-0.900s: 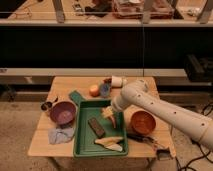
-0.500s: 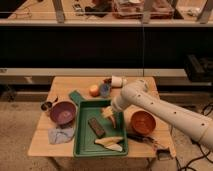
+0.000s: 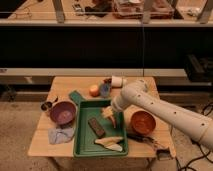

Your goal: Place eraser in red bowl

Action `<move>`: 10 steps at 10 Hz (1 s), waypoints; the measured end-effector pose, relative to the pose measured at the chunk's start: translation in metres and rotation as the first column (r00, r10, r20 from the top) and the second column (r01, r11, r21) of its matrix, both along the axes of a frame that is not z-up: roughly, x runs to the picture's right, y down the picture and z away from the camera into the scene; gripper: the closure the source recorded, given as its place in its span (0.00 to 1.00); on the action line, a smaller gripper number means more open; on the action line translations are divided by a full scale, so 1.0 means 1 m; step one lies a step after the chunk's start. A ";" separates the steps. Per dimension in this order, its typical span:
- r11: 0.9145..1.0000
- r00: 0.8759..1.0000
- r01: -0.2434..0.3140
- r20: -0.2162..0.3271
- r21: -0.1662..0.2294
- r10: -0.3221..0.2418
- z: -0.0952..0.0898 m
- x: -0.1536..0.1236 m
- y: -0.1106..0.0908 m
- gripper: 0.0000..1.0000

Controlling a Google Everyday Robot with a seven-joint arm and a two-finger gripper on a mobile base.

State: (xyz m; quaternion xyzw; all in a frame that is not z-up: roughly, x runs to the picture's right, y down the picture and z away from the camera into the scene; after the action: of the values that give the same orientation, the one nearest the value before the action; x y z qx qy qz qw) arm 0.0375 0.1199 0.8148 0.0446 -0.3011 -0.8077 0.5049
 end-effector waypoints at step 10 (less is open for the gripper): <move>1.000 1.000 0.026 -0.017 0.007 -0.026 -0.004 0.000 -0.001 0.37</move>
State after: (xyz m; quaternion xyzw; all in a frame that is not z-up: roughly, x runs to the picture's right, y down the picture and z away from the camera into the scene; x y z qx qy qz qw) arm 0.0374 0.1193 0.8110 0.0357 -0.2944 -0.8157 0.4967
